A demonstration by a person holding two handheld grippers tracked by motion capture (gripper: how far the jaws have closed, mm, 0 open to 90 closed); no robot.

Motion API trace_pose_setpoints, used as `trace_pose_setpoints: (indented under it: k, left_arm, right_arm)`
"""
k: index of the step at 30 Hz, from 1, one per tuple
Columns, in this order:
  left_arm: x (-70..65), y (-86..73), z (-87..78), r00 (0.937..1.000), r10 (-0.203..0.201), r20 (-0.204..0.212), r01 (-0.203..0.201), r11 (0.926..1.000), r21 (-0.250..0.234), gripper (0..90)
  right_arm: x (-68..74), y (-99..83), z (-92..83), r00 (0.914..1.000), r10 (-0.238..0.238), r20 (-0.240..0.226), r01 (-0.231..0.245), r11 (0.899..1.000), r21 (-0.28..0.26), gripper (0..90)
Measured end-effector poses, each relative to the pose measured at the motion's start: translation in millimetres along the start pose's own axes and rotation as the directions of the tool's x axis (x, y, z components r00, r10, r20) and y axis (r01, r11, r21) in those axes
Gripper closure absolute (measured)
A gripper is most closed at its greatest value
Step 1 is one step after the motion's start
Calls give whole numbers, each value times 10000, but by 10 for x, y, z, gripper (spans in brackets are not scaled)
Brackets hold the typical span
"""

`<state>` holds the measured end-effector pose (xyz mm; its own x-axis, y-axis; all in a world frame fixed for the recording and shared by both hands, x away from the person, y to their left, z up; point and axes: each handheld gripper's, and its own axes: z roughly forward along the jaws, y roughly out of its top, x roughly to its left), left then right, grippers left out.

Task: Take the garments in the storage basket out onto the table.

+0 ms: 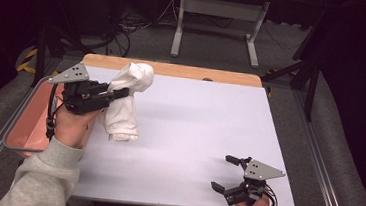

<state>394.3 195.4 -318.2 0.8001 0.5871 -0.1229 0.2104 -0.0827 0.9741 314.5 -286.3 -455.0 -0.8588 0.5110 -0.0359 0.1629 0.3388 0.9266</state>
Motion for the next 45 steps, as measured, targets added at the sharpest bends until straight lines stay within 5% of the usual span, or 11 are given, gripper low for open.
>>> trace_pose_setpoints:
  k: [23,45]
  left_arm:
    - [-241,-315,456,9974,45,725,-46,10000,3,705]
    - [-340,-495,735,9976,425,539,-483,9926,1110,702]
  right_arm:
    - [0,0,6,10000,-16,-83,16,10000,25,8]
    - [1,0,10,9999,-51,-115,51,10000,30,8]
